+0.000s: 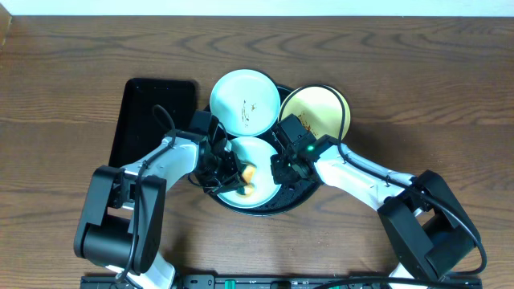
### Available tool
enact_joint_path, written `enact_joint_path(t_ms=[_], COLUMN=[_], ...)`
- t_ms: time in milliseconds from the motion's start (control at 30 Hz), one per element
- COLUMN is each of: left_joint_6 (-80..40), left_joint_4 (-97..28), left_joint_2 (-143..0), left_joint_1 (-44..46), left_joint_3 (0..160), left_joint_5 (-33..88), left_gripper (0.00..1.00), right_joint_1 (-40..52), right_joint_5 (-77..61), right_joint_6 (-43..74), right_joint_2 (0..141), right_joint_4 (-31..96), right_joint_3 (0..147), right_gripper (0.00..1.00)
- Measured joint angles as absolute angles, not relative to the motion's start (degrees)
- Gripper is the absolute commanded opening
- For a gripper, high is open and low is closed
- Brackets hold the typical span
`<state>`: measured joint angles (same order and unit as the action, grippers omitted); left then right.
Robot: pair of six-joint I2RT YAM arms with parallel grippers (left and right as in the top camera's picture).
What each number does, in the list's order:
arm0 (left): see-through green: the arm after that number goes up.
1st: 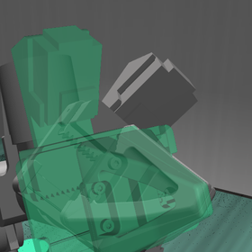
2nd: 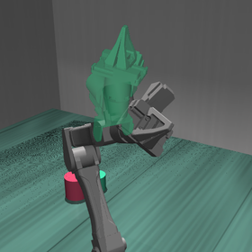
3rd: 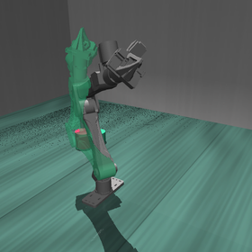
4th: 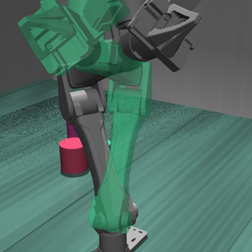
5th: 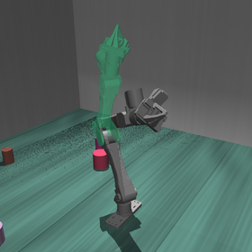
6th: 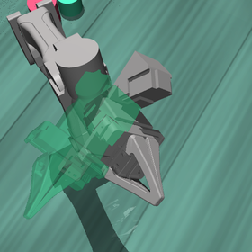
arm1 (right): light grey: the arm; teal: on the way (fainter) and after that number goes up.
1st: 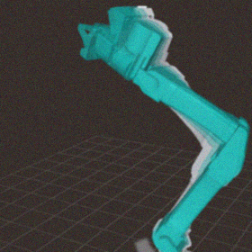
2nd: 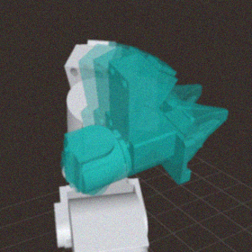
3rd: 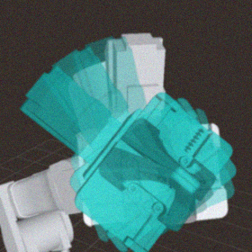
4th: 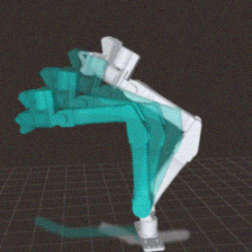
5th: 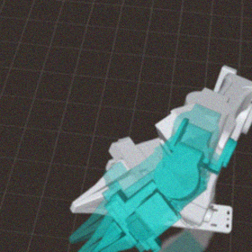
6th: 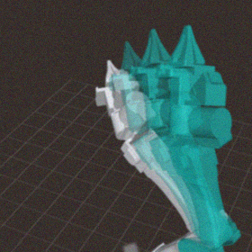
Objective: Clean dirty plates on tray and stack at the side
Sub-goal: 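Wipe the sponge around the light-blue plate's rim with the left gripper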
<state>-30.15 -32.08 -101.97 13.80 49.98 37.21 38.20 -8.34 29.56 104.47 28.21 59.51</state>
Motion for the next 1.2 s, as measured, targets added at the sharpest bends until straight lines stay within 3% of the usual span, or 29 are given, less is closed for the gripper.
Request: enact_joint_path(t_ms=[500, 1200], left_joint_6=[-31.1, -26.7], left_joint_4=[-39.0, -33.9], left_joint_2=[-99.6, -100.8], left_joint_1=[13.8, 14.5], left_joint_3=[54.2, 54.7], left_joint_5=[16.3, 22.8], left_gripper=[0.08, 0.07], right_joint_1=[38.2, 38.2], right_joint_5=[-8.3, -7.6], right_joint_6=[29.6, 29.6], right_joint_2=[104.5, 104.5], right_joint_4=[28.6, 30.0], right_joint_3=[59.6, 59.9], right_gripper=[0.01, 0.01])
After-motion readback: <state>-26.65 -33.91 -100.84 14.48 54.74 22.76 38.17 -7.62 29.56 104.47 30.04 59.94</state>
